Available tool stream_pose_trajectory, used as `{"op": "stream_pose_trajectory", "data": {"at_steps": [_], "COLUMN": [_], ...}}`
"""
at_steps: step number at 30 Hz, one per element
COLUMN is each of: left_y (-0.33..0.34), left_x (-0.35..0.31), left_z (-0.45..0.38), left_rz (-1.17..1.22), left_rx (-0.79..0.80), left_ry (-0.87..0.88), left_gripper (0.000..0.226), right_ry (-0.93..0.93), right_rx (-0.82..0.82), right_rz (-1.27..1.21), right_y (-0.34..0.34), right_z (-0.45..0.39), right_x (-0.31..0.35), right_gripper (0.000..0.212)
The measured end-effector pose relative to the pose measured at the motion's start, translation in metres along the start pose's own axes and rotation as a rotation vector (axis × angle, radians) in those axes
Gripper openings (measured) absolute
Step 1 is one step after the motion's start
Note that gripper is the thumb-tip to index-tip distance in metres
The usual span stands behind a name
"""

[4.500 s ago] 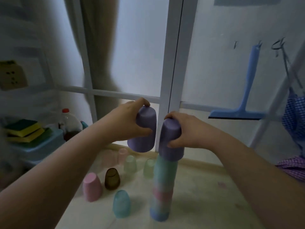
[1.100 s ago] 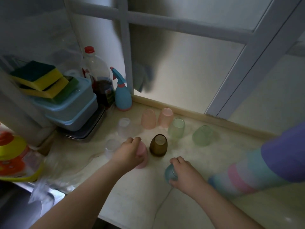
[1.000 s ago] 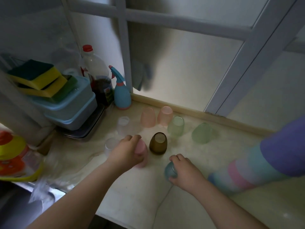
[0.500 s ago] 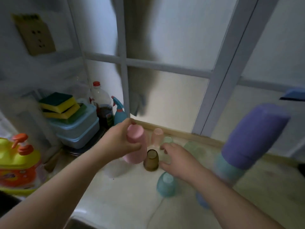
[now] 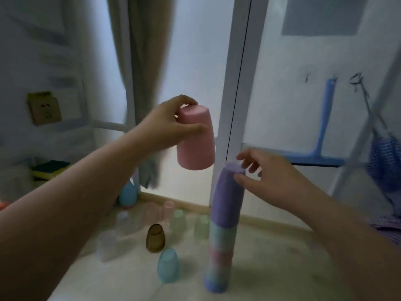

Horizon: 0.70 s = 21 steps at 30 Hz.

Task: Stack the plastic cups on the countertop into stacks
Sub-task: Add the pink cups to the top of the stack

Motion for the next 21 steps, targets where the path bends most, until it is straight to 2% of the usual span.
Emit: {"op": "stream_pose_trajectory", "data": {"at_steps": [4, 10, 16, 21], "left_y": [0.046, 0.097, 0.126, 0.133], "left_x": [-0.024, -0.014, 0.011, 0.023], "left_z": [-0.023, -0.033, -0.019, -0.011], "left_rz": [-0.006, 0.018, -0.114, -0.140], "left_rx": [0.065, 0.133, 0.244, 0.221], "left_ry": [0.044, -0.033, -0.053, -0.064], "left_gripper": [0.048, 0.051, 0.055, 0.065], "right_ry": [0.071, 0.134, 0.140, 0.128], "right_rx": [-0.004, 0.021, 0.058, 0.078], "right_rz": [0.043, 0.086, 0.074, 0.042], "right_y": [-0.018, -0.014, -0.006, 0.003], "right_z": [0.009, 0.026, 0.031, 0.024], "right_x": [-0.032, -0.062, -0.068, -0.062], "right_gripper": [0.037, 0.035, 0.035, 0.035]}}
Point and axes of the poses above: each hand's wrist, its own z-axis away from the middle knuckle, its own y-axis out of the palm, x = y × z, the point moved 3 cm from there along -z, towards the middle knuckle, and after that the axes turned 5 degrees about y, right-handed, at the moved point
